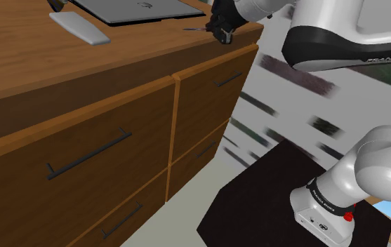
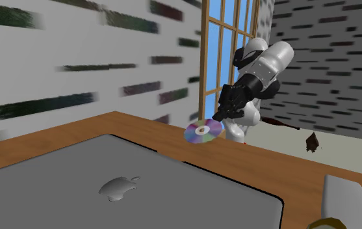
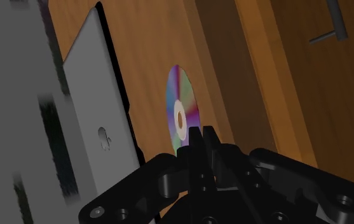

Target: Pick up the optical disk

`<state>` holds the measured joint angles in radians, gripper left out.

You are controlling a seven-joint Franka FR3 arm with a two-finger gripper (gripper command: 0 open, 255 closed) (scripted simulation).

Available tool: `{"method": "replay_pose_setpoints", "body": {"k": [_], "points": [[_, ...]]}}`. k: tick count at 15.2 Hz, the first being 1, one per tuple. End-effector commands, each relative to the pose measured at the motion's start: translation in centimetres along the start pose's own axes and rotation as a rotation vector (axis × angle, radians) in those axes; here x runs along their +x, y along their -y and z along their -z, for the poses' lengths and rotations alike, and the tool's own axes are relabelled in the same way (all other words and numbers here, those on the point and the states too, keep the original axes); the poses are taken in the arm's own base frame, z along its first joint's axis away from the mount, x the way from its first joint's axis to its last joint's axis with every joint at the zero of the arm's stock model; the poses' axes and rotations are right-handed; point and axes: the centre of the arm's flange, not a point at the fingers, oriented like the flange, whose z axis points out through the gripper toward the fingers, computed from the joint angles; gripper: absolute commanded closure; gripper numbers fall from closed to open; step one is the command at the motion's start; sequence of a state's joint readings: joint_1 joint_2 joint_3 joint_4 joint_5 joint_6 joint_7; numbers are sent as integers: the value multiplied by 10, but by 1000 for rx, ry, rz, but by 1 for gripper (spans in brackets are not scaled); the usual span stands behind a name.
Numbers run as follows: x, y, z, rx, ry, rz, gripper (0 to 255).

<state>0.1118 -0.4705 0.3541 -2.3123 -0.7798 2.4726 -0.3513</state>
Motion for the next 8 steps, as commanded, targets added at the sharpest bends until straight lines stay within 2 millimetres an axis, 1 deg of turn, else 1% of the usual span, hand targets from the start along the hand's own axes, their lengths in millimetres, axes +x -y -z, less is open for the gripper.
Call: {"method": "replay_pose_setpoints", "body": {"k": [1,7,8], "points": [[1,-9,6,1,0,0,255],[0,-35,24,1,0,0,255],[0,-35,25,1,0,0,255]]}}
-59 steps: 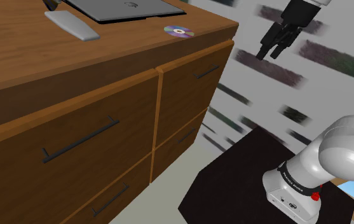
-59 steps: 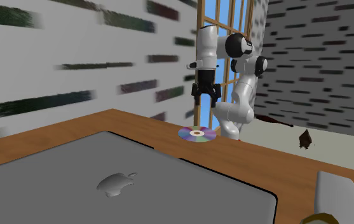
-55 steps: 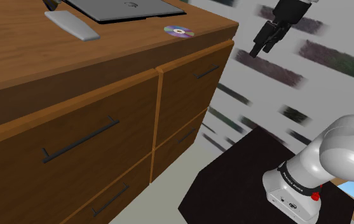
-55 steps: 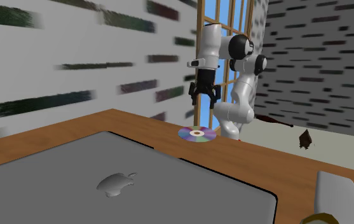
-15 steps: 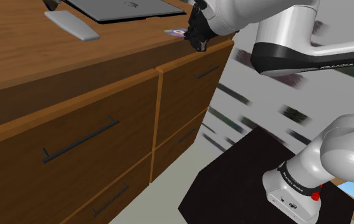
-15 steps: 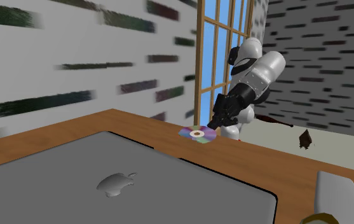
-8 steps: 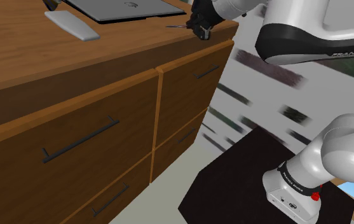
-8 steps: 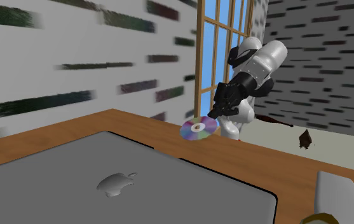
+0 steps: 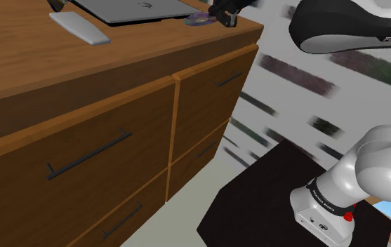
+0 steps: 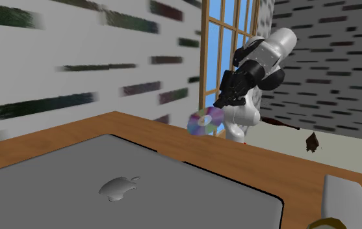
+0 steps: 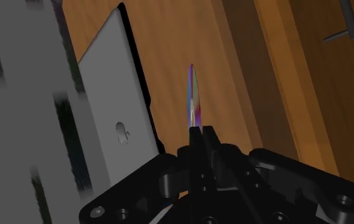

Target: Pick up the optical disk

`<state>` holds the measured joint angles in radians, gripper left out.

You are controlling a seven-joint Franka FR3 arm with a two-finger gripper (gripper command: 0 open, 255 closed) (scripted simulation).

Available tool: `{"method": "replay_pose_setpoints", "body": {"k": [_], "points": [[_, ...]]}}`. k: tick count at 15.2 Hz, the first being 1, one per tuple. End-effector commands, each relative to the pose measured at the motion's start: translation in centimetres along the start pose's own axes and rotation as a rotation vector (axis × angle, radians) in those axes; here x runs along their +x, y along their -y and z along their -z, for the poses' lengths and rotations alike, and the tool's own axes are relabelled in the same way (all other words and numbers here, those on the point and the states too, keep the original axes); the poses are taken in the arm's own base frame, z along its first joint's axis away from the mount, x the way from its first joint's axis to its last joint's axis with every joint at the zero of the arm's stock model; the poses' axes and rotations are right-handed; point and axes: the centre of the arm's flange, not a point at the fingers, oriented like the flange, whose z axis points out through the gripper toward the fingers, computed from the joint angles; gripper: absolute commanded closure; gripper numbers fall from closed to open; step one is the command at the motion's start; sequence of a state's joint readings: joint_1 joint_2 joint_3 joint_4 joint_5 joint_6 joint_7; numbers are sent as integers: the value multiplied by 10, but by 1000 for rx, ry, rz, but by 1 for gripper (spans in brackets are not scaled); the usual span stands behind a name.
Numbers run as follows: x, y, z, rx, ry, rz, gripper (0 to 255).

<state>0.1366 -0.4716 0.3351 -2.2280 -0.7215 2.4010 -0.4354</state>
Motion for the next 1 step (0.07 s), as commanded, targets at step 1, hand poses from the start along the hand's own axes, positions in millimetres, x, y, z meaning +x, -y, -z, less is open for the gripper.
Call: {"method": "replay_pose_setpoints", "body": {"k": [1], "points": [[-1,-2,2,0,0,0,255]]}}
